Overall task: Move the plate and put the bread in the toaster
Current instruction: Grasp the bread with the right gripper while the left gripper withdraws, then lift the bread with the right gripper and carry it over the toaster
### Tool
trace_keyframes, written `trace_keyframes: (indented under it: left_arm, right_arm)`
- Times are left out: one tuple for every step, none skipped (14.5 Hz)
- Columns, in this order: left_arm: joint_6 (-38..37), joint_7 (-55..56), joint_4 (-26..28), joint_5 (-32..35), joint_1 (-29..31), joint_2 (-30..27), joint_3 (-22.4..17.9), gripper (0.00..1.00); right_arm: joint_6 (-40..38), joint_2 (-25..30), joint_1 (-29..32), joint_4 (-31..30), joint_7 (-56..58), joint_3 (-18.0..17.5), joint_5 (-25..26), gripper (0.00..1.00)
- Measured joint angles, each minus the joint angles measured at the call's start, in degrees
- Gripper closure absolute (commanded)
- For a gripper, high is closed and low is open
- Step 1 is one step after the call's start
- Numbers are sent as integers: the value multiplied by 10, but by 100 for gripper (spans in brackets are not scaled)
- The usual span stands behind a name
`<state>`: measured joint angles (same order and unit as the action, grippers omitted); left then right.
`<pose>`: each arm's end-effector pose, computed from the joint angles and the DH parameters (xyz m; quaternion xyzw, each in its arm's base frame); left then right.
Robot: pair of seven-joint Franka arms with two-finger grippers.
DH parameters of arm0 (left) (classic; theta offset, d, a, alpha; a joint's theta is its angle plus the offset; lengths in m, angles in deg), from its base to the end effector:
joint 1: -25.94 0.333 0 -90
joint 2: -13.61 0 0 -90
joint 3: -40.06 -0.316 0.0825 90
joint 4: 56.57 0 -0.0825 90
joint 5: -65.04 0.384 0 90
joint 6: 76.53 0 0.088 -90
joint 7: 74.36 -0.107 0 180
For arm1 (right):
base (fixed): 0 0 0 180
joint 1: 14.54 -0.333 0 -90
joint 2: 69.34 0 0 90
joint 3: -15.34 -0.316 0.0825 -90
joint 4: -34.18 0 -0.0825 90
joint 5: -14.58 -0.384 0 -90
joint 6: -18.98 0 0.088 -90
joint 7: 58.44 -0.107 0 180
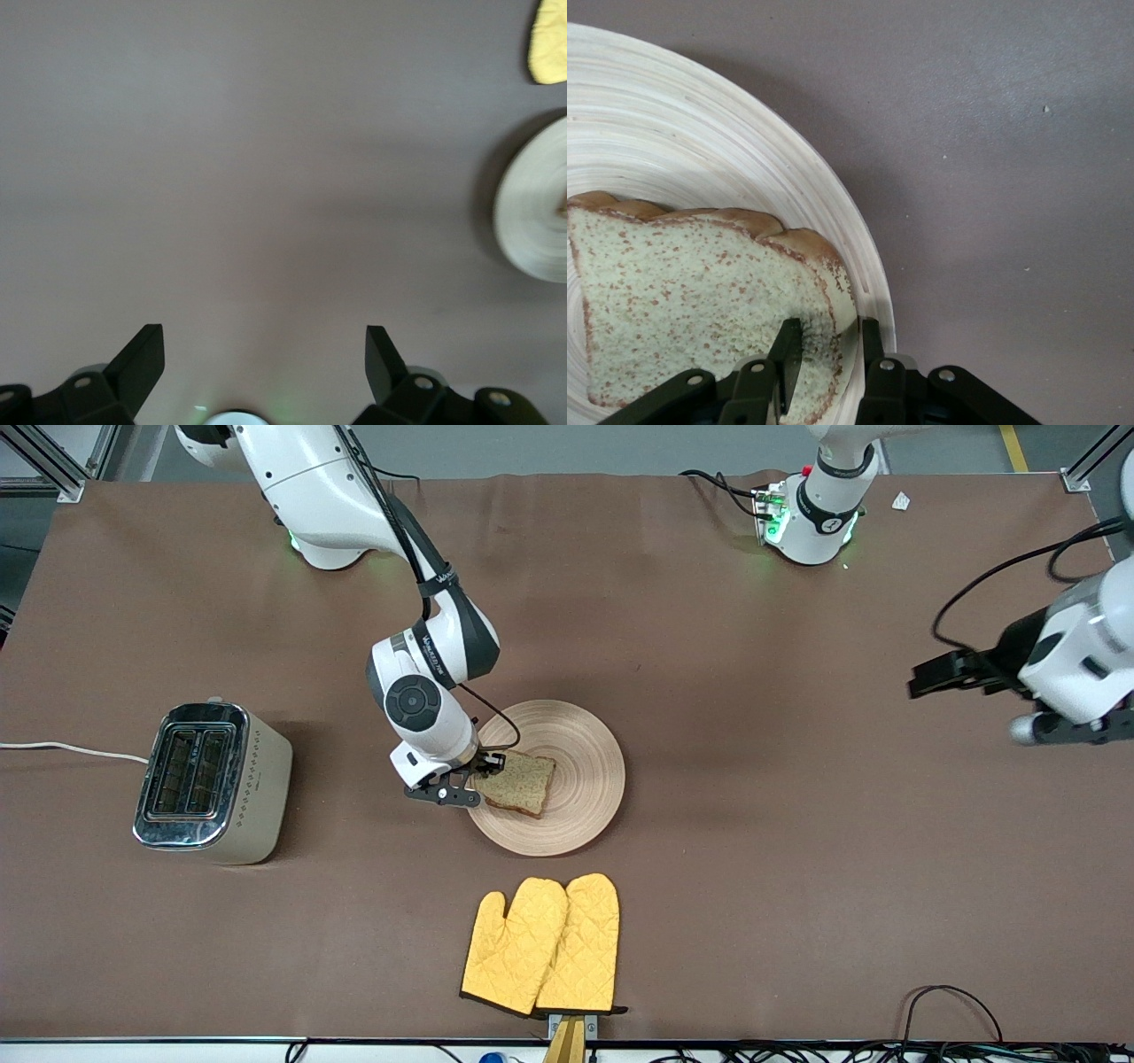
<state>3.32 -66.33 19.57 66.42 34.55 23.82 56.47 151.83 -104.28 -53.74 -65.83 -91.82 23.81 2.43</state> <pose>0.5856 -0.0600 0.6236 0.9985 0.0043 -0.0544 0.0057 0.5640 0.3496 0.2255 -0.9958 0.0837 0.0292 0.0221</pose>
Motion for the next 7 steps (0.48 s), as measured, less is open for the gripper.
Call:
trace_keyframes:
  left_arm:
    - [-7, -14, -1, 15, 3, -16, 0, 0]
    - [-13, -20, -1, 23, 3, -28, 0, 0]
    - [-16, -23, -1, 25, 3, -36, 0, 0]
    - [-16, -23, 0, 25, 2, -39, 0, 0]
    - [-17, -25, 0, 25, 2, -39, 0, 0]
    - [-16, -27, 2, 23, 2, -37, 1, 0]
    - [-16, -27, 3, 20, 1, -36, 2, 0]
  right_arm:
    - [0, -1, -1, 1, -1, 0, 0, 79]
    - [0, -2, -2, 1, -2, 0, 0, 84]
    - [1, -2, -2, 2, -3, 0, 0, 91]
    - [1, -3, -2, 2, -3, 0, 0, 96]
    - [2, -3, -2, 2, -3, 0, 0, 97]
    - [2, -3, -2, 2, -3, 0, 0, 99]
    - [2, -3, -2, 2, -3, 0, 0, 99]
